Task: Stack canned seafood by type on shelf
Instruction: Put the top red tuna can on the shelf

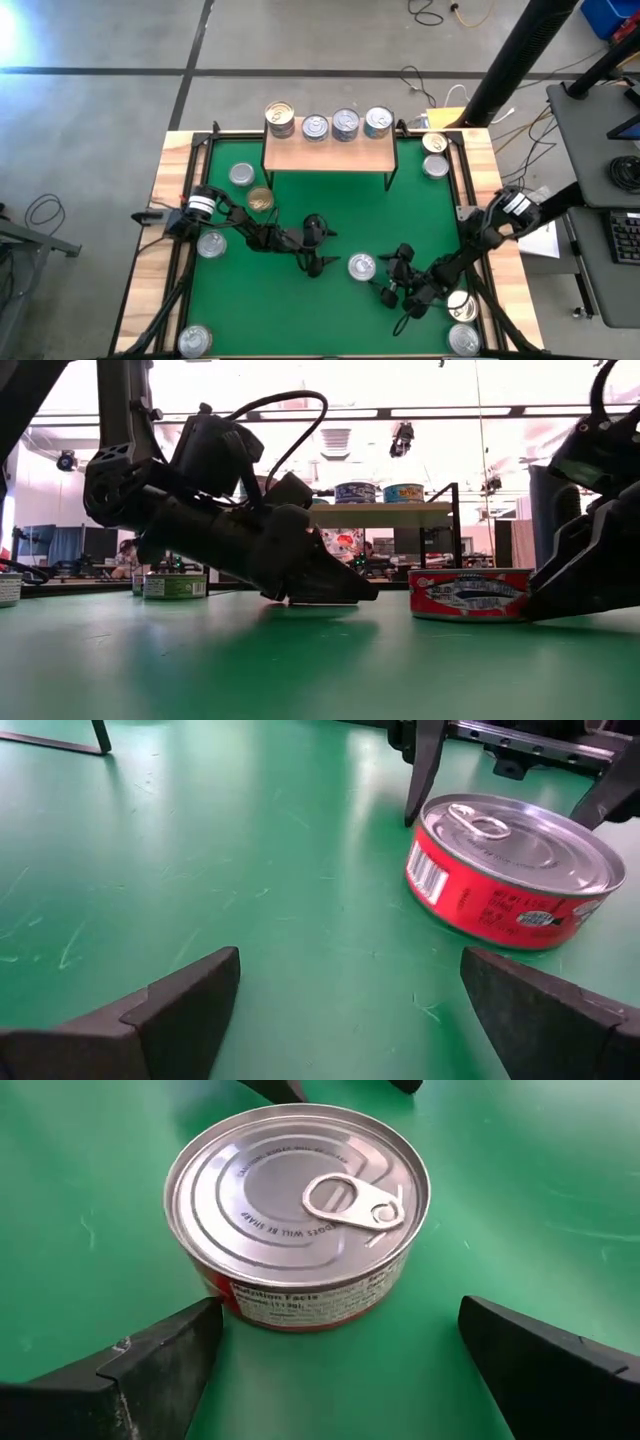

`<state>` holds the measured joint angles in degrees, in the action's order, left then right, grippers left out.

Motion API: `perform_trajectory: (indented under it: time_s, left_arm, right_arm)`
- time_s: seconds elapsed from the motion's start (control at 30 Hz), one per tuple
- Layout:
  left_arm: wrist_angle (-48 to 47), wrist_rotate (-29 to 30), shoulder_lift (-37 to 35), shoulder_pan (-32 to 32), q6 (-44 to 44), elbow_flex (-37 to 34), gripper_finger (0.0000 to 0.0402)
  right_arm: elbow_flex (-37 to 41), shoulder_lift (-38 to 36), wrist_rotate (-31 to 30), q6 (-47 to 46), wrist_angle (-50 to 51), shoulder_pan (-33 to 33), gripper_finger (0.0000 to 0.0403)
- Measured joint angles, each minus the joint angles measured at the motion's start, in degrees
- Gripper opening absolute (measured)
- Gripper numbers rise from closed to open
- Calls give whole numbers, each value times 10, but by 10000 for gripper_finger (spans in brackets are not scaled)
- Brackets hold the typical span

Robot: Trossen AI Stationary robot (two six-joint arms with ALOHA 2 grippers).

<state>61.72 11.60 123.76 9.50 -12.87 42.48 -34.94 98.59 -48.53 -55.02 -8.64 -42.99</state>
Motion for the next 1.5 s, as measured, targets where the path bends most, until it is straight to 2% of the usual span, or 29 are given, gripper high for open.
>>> perform_trajectory:
  time_s: [0.23, 0.43, 0.6, 0.77, 0.93, 1.33, 1.5]
  left_arm:
    - [-1, -1, 0, 3, -13, 4, 366]
    - [-54, -15, 0, 16, -4, 36, 366]
    - [-104, -5, 6, 23, 7, 66, 365]
    - [-86, 3, 26, 23, 9, 72, 365]
    - [-41, 8, 41, 24, 8, 66, 365]
    - [-47, 3, 45, 25, 9, 69, 365]
    - [-47, 2, 45, 25, 12, 70, 365]
  right_arm:
    - [0, 17, 10, 91, -93, 15, 400]
    - [-1, 81, 9, 162, -237, 37, 400]
    - [-12, 134, -31, 195, -309, 52, 401]
    - [-21, 142, -66, 204, -311, 51, 401]
    - [-21, 128, -58, 222, -304, 52, 401]
    - [-21, 125, -55, 209, -307, 64, 401]
    - [-21, 122, -36, 217, -309, 82, 401]
